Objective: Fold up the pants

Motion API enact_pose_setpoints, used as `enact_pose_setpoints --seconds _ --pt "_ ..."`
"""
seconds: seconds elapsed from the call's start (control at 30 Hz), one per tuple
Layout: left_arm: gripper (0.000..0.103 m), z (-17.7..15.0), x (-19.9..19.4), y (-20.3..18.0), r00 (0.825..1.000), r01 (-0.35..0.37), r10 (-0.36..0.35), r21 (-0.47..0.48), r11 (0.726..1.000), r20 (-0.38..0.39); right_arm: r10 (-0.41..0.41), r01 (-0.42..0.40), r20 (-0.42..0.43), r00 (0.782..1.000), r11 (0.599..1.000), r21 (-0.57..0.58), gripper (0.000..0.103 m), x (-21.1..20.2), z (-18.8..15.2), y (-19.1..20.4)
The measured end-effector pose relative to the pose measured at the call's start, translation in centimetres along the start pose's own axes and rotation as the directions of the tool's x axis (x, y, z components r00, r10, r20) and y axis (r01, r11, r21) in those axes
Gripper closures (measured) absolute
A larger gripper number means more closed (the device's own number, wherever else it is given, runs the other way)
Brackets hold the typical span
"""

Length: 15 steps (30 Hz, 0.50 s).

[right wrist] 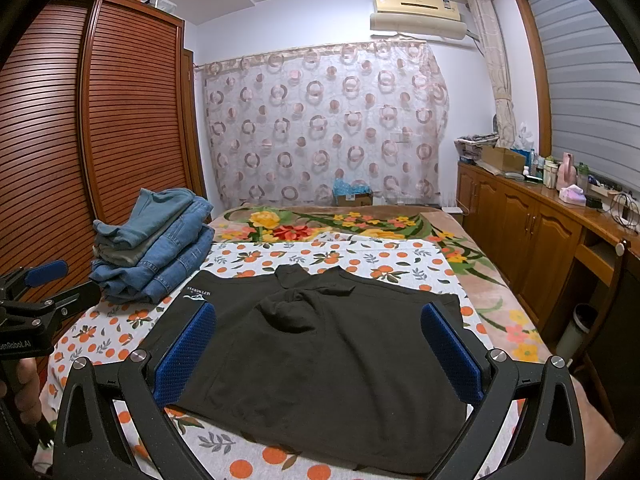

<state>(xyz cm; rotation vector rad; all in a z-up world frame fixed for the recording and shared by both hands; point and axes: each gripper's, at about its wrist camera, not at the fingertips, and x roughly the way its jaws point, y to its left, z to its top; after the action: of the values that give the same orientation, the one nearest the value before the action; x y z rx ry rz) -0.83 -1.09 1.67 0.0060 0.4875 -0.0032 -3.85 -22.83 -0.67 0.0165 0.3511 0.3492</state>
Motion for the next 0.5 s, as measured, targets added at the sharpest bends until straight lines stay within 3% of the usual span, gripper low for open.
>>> enact_pose_setpoints --seconds 0.5 --pt "0.0 0.3 -0.01 -0.71 1.0 0.007 -0.007 -0.001 1.0 -0.031 -0.001 0.001 -0.019 1.0 1.0 -0.001 0.001 0.39 -0.23 -0.03"
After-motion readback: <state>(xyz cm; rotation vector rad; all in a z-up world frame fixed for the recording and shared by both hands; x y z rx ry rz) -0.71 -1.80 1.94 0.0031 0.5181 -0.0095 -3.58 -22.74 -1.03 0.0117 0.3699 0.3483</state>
